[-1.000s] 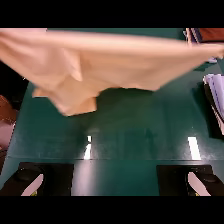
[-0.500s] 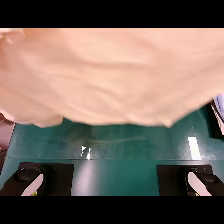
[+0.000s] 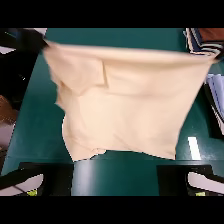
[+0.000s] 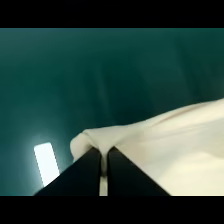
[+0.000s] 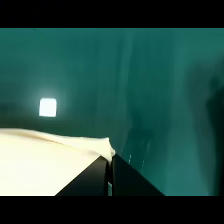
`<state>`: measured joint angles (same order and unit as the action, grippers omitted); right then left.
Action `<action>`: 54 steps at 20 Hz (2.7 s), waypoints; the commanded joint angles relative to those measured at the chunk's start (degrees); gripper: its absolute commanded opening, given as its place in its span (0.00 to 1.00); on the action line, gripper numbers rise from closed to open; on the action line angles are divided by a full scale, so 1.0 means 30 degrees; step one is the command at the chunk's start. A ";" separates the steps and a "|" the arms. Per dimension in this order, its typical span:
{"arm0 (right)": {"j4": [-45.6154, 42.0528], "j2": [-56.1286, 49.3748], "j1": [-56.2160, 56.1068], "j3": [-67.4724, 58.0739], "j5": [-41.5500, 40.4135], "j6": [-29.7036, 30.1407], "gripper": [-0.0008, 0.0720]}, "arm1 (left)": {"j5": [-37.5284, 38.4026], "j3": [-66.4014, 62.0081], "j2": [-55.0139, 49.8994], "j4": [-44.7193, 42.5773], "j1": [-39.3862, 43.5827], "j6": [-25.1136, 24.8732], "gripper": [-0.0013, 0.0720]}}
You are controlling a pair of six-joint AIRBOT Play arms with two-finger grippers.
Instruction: Fold the shirts.
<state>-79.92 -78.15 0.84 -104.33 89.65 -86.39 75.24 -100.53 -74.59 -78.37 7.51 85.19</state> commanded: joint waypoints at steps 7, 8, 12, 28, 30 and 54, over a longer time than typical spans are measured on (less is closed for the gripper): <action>0.1596 -0.9683 -0.0015 -0.2484 -0.3701 0.0670 0.03 | -0.7082 0.1166 -0.8320 0.0663 -0.0015 -0.1049 0.05; 0.1792 -0.9967 -0.0022 -0.3162 -0.3752 0.0670 0.03 | -0.7759 0.1107 -0.8306 0.0386 -0.0015 -0.1049 0.05; 0.1712 -0.9326 -0.0051 -0.3832 -0.2863 0.0692 0.03 | -0.4517 -0.1064 -0.8247 -0.1741 -0.0022 -0.1049 0.05; 0.1741 -0.4925 -0.2098 0.7563 -0.5071 0.0678 0.63 | 0.1384 0.3082 -0.7898 -0.3075 -0.0022 -0.0393 0.69; 0.1588 -0.4328 -0.1683 0.7359 -0.3723 0.1115 0.63 | 0.2543 0.3111 -0.7118 -0.3687 -0.0022 -0.0386 0.69; 0.4313 0.2980 -0.0605 1.3063 -0.5289 0.1545 0.63 | -0.3249 2.2928 0.6411 0.2091 -0.0015 0.4539 0.69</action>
<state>-67.29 -69.30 -0.82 -65.21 73.87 -81.84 69.69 -34.30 -55.64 -76.88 7.42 98.50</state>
